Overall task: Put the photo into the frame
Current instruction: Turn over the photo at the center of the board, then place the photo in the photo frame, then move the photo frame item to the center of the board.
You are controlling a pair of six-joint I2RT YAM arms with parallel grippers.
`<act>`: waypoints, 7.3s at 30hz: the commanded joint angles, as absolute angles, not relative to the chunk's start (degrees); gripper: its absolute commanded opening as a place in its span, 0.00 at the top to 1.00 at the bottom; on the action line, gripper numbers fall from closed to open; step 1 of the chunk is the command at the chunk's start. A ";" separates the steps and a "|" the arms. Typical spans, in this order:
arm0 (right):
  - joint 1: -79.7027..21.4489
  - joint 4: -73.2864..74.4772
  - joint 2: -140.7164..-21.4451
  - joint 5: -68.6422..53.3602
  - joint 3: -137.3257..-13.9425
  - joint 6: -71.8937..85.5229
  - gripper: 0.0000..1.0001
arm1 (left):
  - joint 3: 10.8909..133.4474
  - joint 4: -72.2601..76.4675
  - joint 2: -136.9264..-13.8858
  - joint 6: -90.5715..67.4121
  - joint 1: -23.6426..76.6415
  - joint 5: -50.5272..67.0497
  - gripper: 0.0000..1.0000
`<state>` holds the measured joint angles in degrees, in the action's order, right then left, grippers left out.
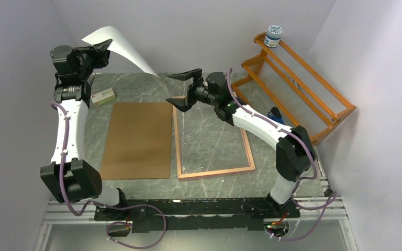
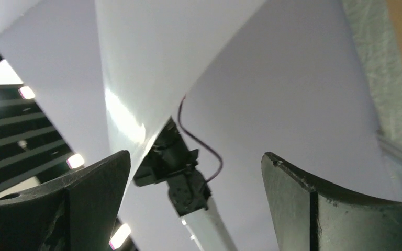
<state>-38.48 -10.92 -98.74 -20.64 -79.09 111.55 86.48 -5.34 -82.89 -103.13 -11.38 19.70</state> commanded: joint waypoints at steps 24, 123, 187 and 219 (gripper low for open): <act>-40.52 -21.38 -103.57 -19.89 -84.80 127.44 0.14 | 78.57 -3.53 -70.90 -108.33 -11.33 20.64 0.97; -8.51 54.27 -108.12 -24.78 -90.82 8.50 1.00 | 69.11 -37.08 -68.47 -41.23 -11.24 27.15 0.15; -38.40 28.74 -102.03 0.93 -88.92 55.55 0.25 | 84.44 -45.11 -100.86 -17.55 -20.46 16.50 0.07; -53.56 45.88 -137.98 13.33 -123.02 56.37 0.29 | 78.32 -42.66 -110.79 -17.61 -24.70 11.66 0.16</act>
